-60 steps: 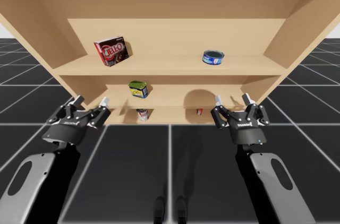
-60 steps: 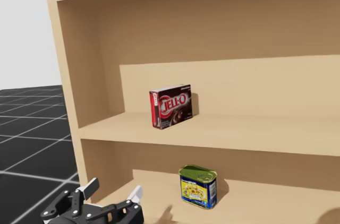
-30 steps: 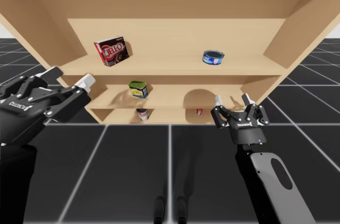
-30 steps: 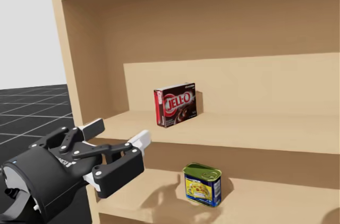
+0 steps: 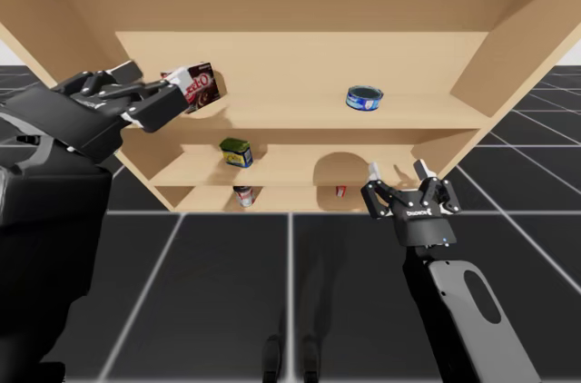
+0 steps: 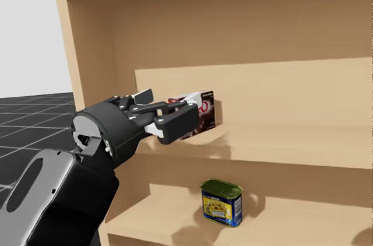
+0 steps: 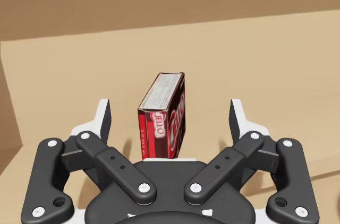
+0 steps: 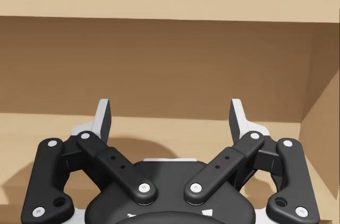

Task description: Retrieve the pudding box from the shelves.

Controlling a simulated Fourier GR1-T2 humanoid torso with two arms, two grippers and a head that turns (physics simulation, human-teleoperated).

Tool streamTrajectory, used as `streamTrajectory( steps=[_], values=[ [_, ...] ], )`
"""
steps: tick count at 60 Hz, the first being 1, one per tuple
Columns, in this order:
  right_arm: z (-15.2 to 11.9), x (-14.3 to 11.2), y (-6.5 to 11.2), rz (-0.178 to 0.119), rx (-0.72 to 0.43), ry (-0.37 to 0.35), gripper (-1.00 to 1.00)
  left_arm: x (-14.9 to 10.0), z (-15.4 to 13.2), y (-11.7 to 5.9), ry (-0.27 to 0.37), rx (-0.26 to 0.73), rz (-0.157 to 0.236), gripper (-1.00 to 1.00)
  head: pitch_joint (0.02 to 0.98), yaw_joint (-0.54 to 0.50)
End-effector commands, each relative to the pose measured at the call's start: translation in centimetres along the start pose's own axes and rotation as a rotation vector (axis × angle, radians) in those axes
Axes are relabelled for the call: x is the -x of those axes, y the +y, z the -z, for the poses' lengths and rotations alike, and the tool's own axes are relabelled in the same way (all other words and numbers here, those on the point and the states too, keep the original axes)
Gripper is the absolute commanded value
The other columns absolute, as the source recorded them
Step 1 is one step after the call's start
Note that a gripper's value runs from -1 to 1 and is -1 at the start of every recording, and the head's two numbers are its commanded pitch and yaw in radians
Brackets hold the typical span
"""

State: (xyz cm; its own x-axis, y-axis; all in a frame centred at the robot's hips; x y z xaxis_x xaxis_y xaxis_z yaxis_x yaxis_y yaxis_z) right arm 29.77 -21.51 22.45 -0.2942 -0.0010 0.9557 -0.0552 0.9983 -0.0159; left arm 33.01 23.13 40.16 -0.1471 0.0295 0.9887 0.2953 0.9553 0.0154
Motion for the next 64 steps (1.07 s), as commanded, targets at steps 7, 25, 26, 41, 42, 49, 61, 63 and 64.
streamTrajectory(
  steps=[7,25,26,41,42,49,61,63,64],
  values=[
    [0.0,0.0,-0.2,0.003,0.003,-0.001,-1.00,2.4,4.2,0.4,0.140,-0.015,-0.024,-1.00,0.251,0.34],
    [0.0,0.0,-0.3,0.005,0.007,0.001,-1.00,3.6,5.2,0.6,0.125,-0.014,-0.027,0.03,0.259,0.32],
    [0.0,0.0,-0.3,0.005,0.007,0.001,-1.00,3.5,5.1,0.6,0.124,-0.012,-0.028,0.75,0.260,0.32],
    [0.0,0.0,-0.4,0.004,0.008,0.002,-1.00,1.1,2.5,-0.7,0.049,0.013,0.027,0.95,0.263,0.32],
    [0.0,0.0,-0.4,0.003,0.008,0.002,-1.00,0.9,2.1,-0.9,0.040,0.016,0.033,0.96,0.263,0.32],
    [0.0,0.0,-0.4,0.002,0.009,0.001,-1.00,-0.1,-0.5,-1.8,0.000,0.034,0.069,0.95,0.264,0.31],
    [0.0,0.0,-0.3,0.002,0.009,0.002,-1.00,-0.2,-5.7,-2.6,-0.025,0.030,0.104,0.88,0.268,0.31],
    [0.0,0.1,-0.3,0.001,0.009,0.003,-1.00,-0.2,-6.4,-2.7,-0.030,0.032,0.104,0.90,0.268,0.31],
    [0.0,0.1,-0.3,0.001,0.009,0.003,-1.00,-0.2,-6.9,-2.8,-0.035,0.034,0.103,0.91,0.269,0.31]
  ],
)
